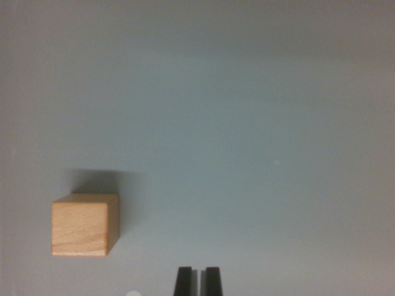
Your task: Push wooden cube
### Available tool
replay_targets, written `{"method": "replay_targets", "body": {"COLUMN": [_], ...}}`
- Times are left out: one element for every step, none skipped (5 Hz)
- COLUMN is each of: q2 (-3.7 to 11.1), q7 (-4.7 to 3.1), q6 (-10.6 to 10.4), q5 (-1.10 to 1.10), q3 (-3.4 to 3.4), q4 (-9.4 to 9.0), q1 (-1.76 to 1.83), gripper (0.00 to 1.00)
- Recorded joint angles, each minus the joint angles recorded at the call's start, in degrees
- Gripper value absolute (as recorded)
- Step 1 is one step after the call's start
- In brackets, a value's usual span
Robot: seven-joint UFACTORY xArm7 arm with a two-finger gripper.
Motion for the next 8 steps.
{"method": "replay_targets", "body": {"q2": [0.0,0.5,0.5,1.0,1.0,1.5,1.5,1.99], "q7": [0.0,1.66,1.66,3.32,3.32,4.97,4.97,6.6], "q6": [0.0,-2.7,-2.7,-5.4,-5.4,-8.1,-8.1,-10.8], "q5": [0.0,-0.06,-0.06,-0.12,-0.12,-0.18,-0.18,-0.25], "q3": [0.0,0.81,0.81,1.63,1.63,2.44,2.44,3.24], "q4": [0.0,-2.48,-2.48,-4.97,-4.97,-7.45,-7.45,-9.9], "q1": [0.0,0.72,0.72,1.44,1.44,2.16,2.16,2.87], "gripper": [0.0,0.0,0.0,0.0,0.0,0.0,0.0,0.0]}}
